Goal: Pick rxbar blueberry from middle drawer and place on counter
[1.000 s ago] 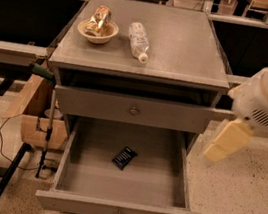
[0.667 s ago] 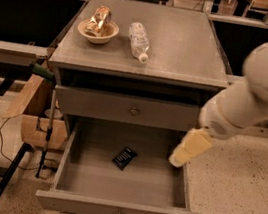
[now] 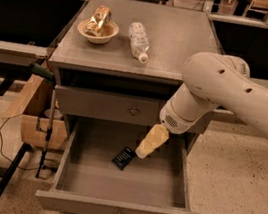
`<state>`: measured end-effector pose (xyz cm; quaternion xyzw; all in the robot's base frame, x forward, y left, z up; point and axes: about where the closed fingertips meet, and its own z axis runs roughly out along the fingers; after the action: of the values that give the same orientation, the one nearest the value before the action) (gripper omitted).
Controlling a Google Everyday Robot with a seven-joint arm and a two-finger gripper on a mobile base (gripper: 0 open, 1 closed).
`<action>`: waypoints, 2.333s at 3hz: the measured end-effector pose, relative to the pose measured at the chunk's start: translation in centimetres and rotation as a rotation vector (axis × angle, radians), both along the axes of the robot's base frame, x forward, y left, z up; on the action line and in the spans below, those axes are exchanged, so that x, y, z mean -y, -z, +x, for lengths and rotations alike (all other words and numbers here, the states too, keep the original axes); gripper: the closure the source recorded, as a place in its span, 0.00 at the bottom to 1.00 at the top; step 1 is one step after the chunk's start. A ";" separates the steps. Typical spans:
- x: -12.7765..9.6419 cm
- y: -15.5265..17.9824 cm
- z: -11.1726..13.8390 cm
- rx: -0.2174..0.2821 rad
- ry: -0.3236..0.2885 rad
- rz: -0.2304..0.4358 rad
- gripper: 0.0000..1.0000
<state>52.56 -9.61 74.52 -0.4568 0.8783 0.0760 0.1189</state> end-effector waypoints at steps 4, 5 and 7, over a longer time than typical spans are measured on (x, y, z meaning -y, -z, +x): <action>-0.5 13.4 6.3 -0.308 0.485 -0.019 0.00; -1.4 18.0 8.3 -0.388 0.689 0.016 0.00; -1.5 18.7 8.0 -0.406 0.720 0.010 0.00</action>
Offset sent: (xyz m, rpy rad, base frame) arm 0.0426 0.0025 -0.0667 -0.0550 0.2112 -0.3164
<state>60.56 -8.15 55.85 -0.0954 0.9872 0.1226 -0.0357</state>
